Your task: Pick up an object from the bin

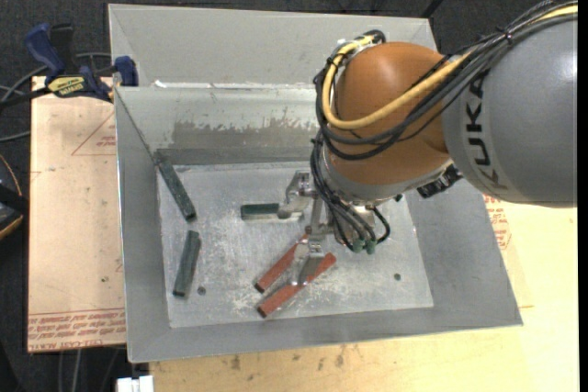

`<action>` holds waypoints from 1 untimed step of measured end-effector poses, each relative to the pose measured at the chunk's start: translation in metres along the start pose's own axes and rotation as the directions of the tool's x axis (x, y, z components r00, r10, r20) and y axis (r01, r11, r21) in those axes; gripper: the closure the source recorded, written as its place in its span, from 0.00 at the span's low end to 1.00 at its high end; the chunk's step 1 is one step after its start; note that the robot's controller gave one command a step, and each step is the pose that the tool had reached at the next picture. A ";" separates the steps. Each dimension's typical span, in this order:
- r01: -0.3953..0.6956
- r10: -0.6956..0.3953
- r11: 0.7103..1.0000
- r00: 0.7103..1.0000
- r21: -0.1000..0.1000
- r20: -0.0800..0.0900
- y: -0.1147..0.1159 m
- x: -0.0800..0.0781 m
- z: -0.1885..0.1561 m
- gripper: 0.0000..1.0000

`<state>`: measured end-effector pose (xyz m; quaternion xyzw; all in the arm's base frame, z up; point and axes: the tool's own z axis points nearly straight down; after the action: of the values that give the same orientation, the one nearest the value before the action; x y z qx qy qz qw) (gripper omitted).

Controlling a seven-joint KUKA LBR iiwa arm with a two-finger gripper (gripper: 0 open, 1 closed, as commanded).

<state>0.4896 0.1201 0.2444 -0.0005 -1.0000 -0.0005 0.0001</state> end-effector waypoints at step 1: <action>0.000 0.000 1.000 1.000 0.000 0.000 0.000 0.000 0.000 0.00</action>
Offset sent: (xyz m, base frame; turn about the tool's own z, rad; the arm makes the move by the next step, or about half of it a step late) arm 0.0175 0.0035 -0.1573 -0.0875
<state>0.4896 0.1201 0.2444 -0.0005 -1.0000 -0.0005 0.0001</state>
